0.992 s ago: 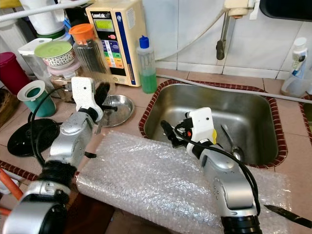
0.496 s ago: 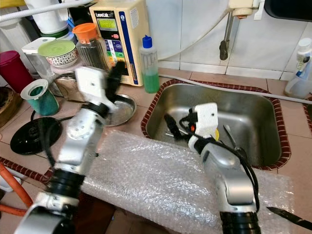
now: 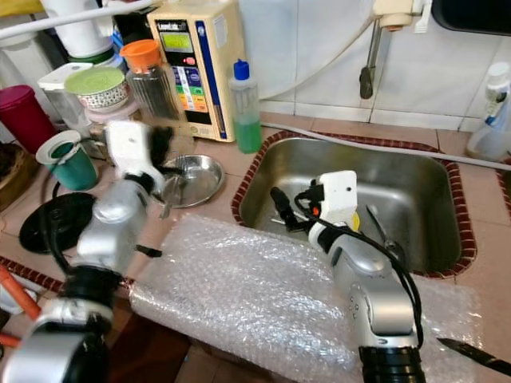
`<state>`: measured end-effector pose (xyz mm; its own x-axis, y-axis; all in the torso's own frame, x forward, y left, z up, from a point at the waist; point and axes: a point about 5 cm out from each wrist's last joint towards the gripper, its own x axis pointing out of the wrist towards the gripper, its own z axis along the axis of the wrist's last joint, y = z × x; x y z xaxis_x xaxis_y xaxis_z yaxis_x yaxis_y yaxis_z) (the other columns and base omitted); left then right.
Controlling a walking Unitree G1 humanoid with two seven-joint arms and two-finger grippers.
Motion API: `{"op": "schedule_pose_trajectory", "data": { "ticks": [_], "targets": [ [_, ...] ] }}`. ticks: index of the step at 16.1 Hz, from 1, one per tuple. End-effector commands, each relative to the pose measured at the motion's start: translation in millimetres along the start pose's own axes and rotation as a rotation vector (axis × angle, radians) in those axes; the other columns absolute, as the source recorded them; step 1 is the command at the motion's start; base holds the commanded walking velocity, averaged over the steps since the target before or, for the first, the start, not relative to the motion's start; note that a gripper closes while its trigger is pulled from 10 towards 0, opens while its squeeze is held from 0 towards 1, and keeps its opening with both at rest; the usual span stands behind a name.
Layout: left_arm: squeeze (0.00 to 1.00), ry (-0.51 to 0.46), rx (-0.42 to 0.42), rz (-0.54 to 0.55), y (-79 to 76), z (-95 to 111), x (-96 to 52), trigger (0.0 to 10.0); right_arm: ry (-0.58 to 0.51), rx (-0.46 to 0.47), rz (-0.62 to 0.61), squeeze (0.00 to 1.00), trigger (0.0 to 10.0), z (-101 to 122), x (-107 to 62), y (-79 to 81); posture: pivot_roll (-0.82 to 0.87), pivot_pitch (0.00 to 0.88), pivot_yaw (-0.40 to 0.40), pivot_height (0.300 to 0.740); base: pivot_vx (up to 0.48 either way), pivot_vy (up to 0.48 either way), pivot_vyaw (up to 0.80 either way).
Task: Kitchen organization
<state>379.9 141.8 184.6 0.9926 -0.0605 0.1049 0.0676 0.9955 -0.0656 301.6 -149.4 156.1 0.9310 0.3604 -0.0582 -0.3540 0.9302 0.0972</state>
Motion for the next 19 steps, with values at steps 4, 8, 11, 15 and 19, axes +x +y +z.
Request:
{"op": "schedule_pose_trajectory", "data": {
  "ticks": [4, 8, 11, 15, 19],
  "targets": [
    [1.00, 0.161, -0.082, 0.065, 8.2, -12.7, 10.8, 10.0, -0.002, -0.010, 0.008, 0.00, 10.0, 0.6, 0.8, 4.5, -0.02, 0.000, 0.148, 0.740, 0.000, 0.000, 0.00],
    [1.00, 0.227, -0.098, 0.061, 4.3, -18.7, 15.0, 10.0, 0.001, -0.018, 0.005, 0.00, 10.0, -1.6, -1.6, 6.7, -0.03, 0.000, 0.160, 0.740, 0.000, 0.000, 0.00],
    [1.00, 0.291, -0.093, 0.061, 3.3, -26.8, 15.0, 10.0, 0.002, -0.017, 0.000, 0.00, 10.0, -2.1, -2.2, 6.7, -0.03, 0.000, 0.163, 0.740, 0.000, 0.000, 0.00],
    [1.00, 0.362, -0.054, 0.085, 7.4, -36.9, 12.9, 10.0, 0.001, -0.019, 0.000, 0.00, 10.0, -2.0, -2.1, 7.1, -0.03, 0.000, 0.163, 0.740, 0.000, 0.000, 0.00],
    [0.23, 0.417, -0.048, 0.087, 6.9, -46.9, 10.0, 10.0, 0.000, -0.020, -0.004, 0.00, 10.0, -1.4, -2.9, 6.9, -0.03, 0.000, 0.168, 0.740, 0.000, 0.000, 0.00]
  ]
}}
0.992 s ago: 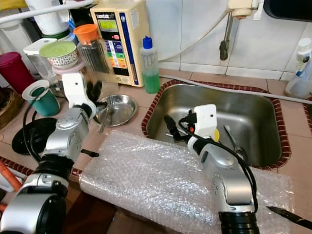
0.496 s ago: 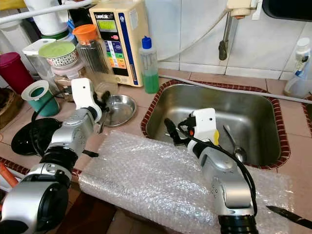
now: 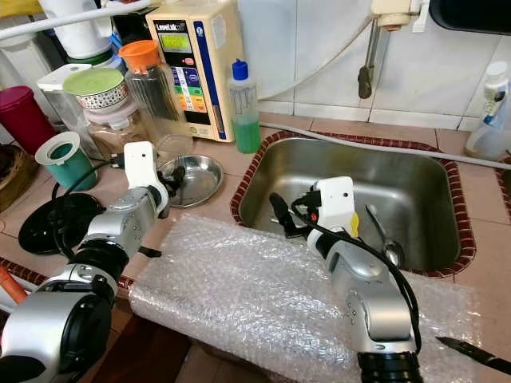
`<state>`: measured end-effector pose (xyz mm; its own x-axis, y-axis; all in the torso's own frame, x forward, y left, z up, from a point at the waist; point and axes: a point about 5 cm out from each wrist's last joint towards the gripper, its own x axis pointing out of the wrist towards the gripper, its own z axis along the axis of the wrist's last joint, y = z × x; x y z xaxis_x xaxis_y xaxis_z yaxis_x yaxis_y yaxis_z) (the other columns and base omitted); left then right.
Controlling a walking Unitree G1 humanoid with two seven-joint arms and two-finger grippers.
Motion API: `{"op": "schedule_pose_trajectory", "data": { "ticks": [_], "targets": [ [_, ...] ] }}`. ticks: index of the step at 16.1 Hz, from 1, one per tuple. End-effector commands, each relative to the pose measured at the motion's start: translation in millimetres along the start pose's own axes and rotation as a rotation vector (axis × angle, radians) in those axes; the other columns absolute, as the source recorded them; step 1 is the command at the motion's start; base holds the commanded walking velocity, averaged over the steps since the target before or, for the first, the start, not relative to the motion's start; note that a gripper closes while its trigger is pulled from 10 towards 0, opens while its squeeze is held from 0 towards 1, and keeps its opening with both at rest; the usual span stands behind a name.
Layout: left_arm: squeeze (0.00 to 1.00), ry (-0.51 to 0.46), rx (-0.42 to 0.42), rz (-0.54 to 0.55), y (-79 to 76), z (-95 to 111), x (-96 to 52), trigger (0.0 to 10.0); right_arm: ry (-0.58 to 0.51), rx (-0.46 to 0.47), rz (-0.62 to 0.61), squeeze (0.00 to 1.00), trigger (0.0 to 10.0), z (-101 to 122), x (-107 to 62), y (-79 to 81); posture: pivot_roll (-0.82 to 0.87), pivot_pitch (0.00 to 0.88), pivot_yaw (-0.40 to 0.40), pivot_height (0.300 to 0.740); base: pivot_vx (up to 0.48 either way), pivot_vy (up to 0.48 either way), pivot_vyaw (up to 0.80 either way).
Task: Kitchen organization
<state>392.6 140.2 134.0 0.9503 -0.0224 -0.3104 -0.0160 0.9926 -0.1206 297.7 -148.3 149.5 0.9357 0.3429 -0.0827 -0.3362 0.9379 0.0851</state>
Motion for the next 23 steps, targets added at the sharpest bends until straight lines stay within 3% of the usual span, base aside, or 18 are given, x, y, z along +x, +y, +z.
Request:
{"op": "schedule_pose_trajectory", "data": {
  "ticks": [1, 4, 5, 6, 7, 9, 10, 11, 14, 17, 23],
  "targets": [
    [0.00, 0.009, 0.009, 0.007, 3.1, 4.3, 1.0, 10.0, -0.023, -0.010, 0.015, 0.00, 10.0, 5.7, -0.3, 5.2, -0.03, 0.000, 0.170, 0.740, 0.000, 0.000, 0.00],
    [0.00, 0.084, -0.018, -0.021, 0.7, -4.6, 1.4, 10.0, -0.027, -0.008, 0.012, 0.00, 10.0, 6.1, -0.8, 5.2, -0.03, 0.000, 0.174, 0.740, 0.000, 0.000, 0.00],
    [0.00, 0.116, -0.035, -0.039, -1.3, -8.5, 1.2, 9.2, -0.027, -0.010, 0.012, 0.00, 10.0, 6.4, -0.8, 5.0, -0.03, 0.000, 0.172, 0.740, 0.000, 0.000, 0.00],
    [0.00, 0.137, -0.038, -0.071, -4.6, -11.7, 1.0, 2.2, -0.028, -0.010, 0.010, 0.00, 10.0, 6.9, -0.6, 4.6, -0.03, 0.000, 0.172, 0.740, 0.000, 0.000, 0.00],
    [0.00, 0.139, -0.043, -0.071, -4.9, -12.2, 1.2, 0.0, -0.029, -0.011, 0.009, 0.00, 10.0, 7.4, -0.6, 4.3, -0.03, 0.000, 0.172, 0.740, 0.000, 0.000, 0.00],
    [0.00, 0.157, -0.030, -0.075, -5.6, -14.7, 1.0, 0.4, -0.028, -0.022, 0.020, 0.00, 10.0, 7.0, -0.8, 5.6, -0.03, 0.000, 0.173, 0.740, 0.000, 0.000, 0.00],
    [0.00, 0.171, -0.039, -0.074, -5.7, -16.5, 0.8, 1.9, -0.026, -0.035, 0.027, 0.00, 10.0, 6.6, -0.9, 7.2, -0.03, 0.000, 0.174, 0.740, 0.000, 0.000, 0.00],
    [0.00, 0.177, -0.041, -0.073, -5.0, -18.0, 0.6, 2.2, -0.028, -0.031, 0.025, 0.00, 10.0, 6.7, -0.9, 7.6, -0.03, 0.000, 0.174, 0.740, 0.000, 0.000, 0.00],
    [0.00, 0.183, -0.045, -0.065, -1.8, -18.1, 0.6, 1.8, -0.029, -0.028, 0.015, 0.00, 10.0, 7.3, -0.7, 6.1, -0.03, 0.000, 0.176, 0.740, 0.000, 0.000, 0.00],
    [0.00, 0.174, -0.029, -0.060, 0.7, -15.1, 1.0, 0.5, -0.030, -0.030, 0.011, 0.00, 10.0, 7.9, 0.0, 4.6, -0.03, 0.000, 0.172, 0.740, 0.000, 0.000, 0.00],
    [0.00, 0.132, 0.039, -0.051, 9.3, -8.5, 1.1, 0.0, -0.033, -0.033, 0.007, 0.00, 10.0, 8.8, 1.0, 3.3, -0.03, 0.000, 0.170, 0.740, 0.000, 0.000, 0.00]
  ]
}}
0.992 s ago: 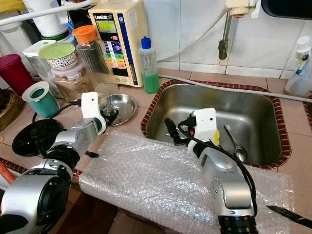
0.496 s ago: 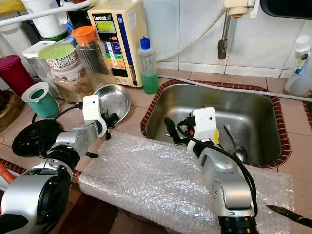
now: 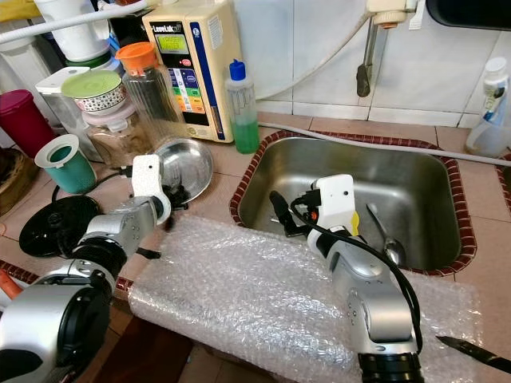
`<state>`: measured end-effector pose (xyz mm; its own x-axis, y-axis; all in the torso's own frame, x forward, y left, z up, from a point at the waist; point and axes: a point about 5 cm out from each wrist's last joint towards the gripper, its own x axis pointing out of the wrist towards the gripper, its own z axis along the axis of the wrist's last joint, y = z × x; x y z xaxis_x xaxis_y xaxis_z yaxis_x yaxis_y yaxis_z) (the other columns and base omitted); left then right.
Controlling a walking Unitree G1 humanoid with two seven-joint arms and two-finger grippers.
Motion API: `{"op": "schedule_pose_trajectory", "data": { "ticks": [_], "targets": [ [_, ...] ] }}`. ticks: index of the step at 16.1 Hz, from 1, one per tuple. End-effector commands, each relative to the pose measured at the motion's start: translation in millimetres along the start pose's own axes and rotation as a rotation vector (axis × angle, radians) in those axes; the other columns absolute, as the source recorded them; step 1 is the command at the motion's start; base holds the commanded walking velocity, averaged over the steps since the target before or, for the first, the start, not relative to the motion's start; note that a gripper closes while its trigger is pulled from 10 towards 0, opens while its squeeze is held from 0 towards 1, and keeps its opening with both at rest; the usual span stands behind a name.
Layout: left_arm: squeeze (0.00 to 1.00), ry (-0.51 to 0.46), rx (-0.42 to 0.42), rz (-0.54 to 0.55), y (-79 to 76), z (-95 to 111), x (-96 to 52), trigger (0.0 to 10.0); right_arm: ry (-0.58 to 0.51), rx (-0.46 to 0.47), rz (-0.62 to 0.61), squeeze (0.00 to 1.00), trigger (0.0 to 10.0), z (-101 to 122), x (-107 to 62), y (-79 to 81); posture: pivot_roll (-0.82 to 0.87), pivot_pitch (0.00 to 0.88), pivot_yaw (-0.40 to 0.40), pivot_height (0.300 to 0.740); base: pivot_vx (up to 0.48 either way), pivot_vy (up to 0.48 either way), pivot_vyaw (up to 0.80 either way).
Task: Kitchen organization
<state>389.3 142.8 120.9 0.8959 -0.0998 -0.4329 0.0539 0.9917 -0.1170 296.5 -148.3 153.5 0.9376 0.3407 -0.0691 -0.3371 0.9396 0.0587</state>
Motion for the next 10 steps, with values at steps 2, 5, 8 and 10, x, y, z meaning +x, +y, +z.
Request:
{"op": "schedule_pose_trajectory", "data": {
  "ticks": [2, 5, 8, 10],
  "targets": [
    [0.00, -0.052, 0.085, 0.002, 10.1, 13.8, -2.3, 0.0, -0.022, -0.008, 0.006, 0.00, 10.0, 6.2, 3.7, 1.7, -0.03, 0.000, 0.167, 0.740, 0.000, 0.000, 0.00],
    [0.00, -0.089, 0.105, -0.010, 11.8, 23.0, -3.8, 0.0, -0.022, -0.010, 0.006, 0.00, 10.0, 5.9, 4.3, 1.4, -0.02, 0.000, 0.164, 0.740, 0.000, 0.000, 0.00],
    [0.00, -0.131, 0.121, -0.015, 10.0, 27.9, -4.4, 0.0, -0.022, -0.010, 0.005, 0.00, 10.0, 6.4, 5.3, 1.0, -0.02, 0.000, 0.163, 0.740, 0.000, 0.000, 0.00],
    [0.00, -0.187, 0.137, -0.022, 6.6, 33.7, -5.8, 0.0, -0.022, -0.010, -0.001, 0.00, 10.0, 6.0, 5.1, 0.0, -0.02, 0.000, 0.164, 0.740, 0.000, 0.000, 0.00]
  ]
}}
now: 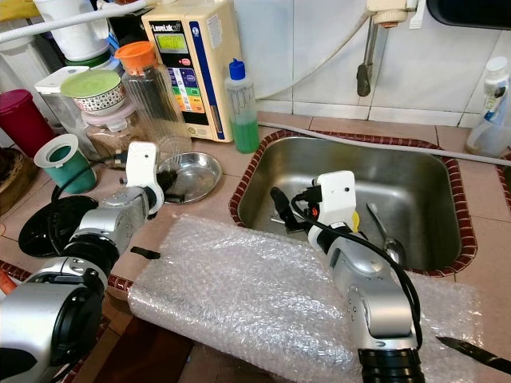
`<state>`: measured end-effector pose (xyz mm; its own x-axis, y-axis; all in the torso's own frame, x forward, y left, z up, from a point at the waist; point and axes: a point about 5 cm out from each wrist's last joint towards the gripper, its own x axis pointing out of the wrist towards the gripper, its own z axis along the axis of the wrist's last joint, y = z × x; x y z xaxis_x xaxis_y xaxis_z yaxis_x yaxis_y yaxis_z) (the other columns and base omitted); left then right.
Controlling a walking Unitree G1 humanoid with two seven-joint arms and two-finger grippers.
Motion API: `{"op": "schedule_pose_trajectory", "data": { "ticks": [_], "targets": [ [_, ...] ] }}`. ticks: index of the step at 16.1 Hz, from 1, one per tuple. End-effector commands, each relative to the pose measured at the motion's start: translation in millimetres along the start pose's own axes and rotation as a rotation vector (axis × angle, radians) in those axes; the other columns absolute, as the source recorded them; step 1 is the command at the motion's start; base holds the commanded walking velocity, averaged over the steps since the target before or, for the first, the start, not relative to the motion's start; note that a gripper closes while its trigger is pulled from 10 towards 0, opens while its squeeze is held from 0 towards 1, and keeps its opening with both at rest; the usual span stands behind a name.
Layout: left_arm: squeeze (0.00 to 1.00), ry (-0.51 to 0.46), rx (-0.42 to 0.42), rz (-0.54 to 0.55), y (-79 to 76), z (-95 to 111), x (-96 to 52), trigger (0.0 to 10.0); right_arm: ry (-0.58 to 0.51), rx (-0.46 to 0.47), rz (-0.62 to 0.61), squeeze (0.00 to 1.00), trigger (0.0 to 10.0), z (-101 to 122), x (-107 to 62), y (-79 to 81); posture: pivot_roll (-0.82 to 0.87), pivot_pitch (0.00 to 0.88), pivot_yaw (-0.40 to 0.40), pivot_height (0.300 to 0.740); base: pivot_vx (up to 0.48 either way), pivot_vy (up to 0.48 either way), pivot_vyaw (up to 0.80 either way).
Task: Kitchen organization
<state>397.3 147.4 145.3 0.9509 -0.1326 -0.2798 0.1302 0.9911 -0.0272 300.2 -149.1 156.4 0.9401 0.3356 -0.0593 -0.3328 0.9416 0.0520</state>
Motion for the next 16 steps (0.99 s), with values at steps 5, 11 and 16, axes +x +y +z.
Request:
{"op": "schedule_pose_trajectory", "data": {
  "ticks": [5, 11, 16],
  "targets": [
    [0.00, -0.429, 0.053, -0.198, -44.5, 46.5, -15.6, 0.0, -0.110, 0.411, -0.053, 0.00, 10.0, 14.7, 9.6, -4.8, 0.00, 0.000, 0.149, 0.740, 0.000, 0.000, 0.00],
    [0.00, -0.629, 0.126, -0.461, -98.3, 40.8, -49.4, 0.0, -0.239, 0.826, -0.097, 0.00, 10.0, 32.0, 18.2, -25.0, 0.01, 0.000, 0.128, 0.740, 0.000, 0.000, 0.00],
    [0.00, -0.614, 0.213, -0.561, -115.7, 22.9, -60.3, 0.0, -0.325, 0.924, 0.214, 0.00, 10.0, 64.7, 11.6, 1.4, 0.00, 0.000, 0.121, 0.740, 0.000, 0.000, 0.00]
  ]
}}
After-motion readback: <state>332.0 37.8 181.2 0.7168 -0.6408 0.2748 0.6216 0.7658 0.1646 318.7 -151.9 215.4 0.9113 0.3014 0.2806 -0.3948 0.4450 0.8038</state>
